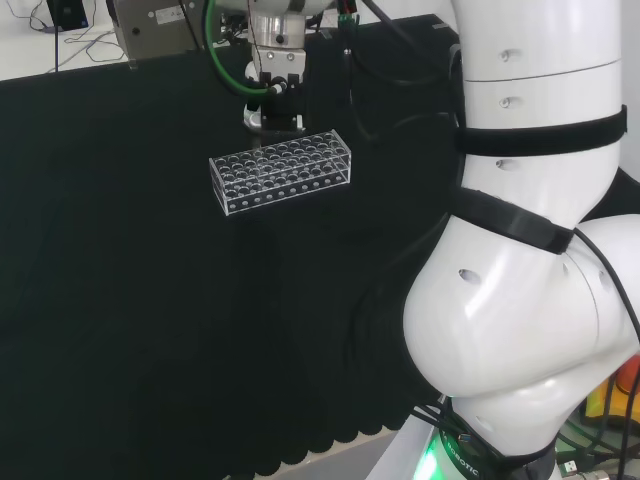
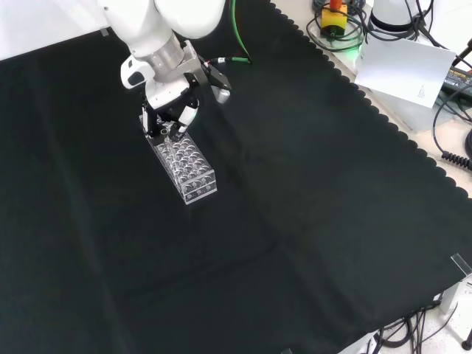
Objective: Pick up the test tube.
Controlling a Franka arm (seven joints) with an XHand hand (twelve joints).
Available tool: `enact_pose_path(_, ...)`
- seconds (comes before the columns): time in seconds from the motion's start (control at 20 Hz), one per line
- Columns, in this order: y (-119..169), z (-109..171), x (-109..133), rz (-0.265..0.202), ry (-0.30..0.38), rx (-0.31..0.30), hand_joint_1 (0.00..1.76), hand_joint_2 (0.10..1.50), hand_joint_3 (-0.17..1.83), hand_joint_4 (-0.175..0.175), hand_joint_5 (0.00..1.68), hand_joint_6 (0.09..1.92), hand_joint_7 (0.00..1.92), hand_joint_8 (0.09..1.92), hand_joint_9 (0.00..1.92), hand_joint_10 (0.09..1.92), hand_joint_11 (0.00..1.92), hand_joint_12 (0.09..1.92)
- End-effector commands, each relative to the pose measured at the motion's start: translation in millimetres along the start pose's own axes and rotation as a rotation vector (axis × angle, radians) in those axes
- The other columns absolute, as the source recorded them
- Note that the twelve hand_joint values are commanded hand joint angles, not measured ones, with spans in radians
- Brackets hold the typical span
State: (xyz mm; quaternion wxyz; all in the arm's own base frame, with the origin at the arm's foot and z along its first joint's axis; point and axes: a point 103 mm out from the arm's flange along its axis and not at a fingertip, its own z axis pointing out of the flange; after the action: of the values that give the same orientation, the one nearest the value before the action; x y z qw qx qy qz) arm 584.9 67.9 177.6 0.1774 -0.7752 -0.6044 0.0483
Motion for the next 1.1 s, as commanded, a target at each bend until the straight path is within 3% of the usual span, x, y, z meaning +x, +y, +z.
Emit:
enact_pose_path(0.05, 0, -12, -6, 0.025, 0.06, -0.039, 1.31, 1.09, -0.13, -0.175, 1.21, 0.33, 1.2, 0.96, 1.56, 0.62, 1.4, 0.8)
enact_pose_path(0.75, -11, -45, -11, 0.018, 0.105, -0.055, 1.31, 1.09, -0.13, -0.175, 1.22, 0.31, 1.2, 0.97, 1.57, 0.62, 1.4, 0.8)
enact_pose_path(0.9, -15, -57, -13, 0.016, 0.122, -0.064, 1.4, 1.08, -0.17, -0.175, 1.25, 0.22, 1.18, 0.96, 1.33, 0.66, 1.39, 0.8)
enact_pose_path(1.1, -21, -74, -14, 0.002, 0.137, -0.08, 1.42, 1.08, -0.17, -0.175, 1.26, 0.19, 1.17, 0.96, 1.28, 0.67, 1.38, 0.8)
